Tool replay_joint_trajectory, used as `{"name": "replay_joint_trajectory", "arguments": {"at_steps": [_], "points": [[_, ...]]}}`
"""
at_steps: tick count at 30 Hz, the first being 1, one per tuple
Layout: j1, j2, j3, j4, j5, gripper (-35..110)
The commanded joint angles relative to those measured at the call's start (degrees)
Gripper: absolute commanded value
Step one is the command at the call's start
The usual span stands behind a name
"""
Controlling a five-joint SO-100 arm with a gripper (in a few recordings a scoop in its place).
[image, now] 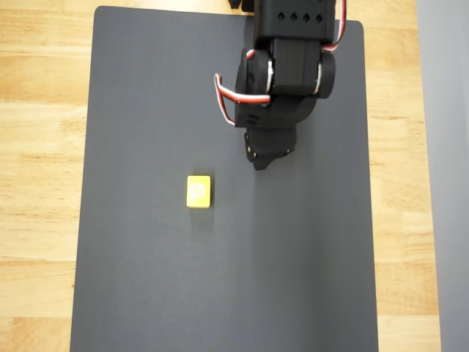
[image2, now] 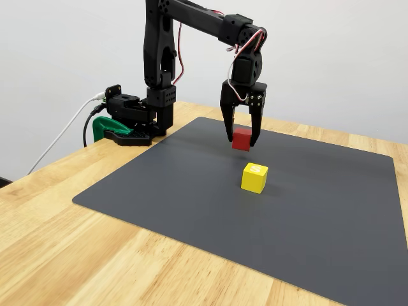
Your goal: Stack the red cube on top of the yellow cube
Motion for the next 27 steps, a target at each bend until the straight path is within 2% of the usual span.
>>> {"name": "replay_joint_trajectory", "arguments": {"at_steps": [1, 27], "points": [[1.7, 4.0, -1.0, 1.6, -1.0, 5], [10.5, 3.9, -14.6, 11.3, -4.9, 7]]}}
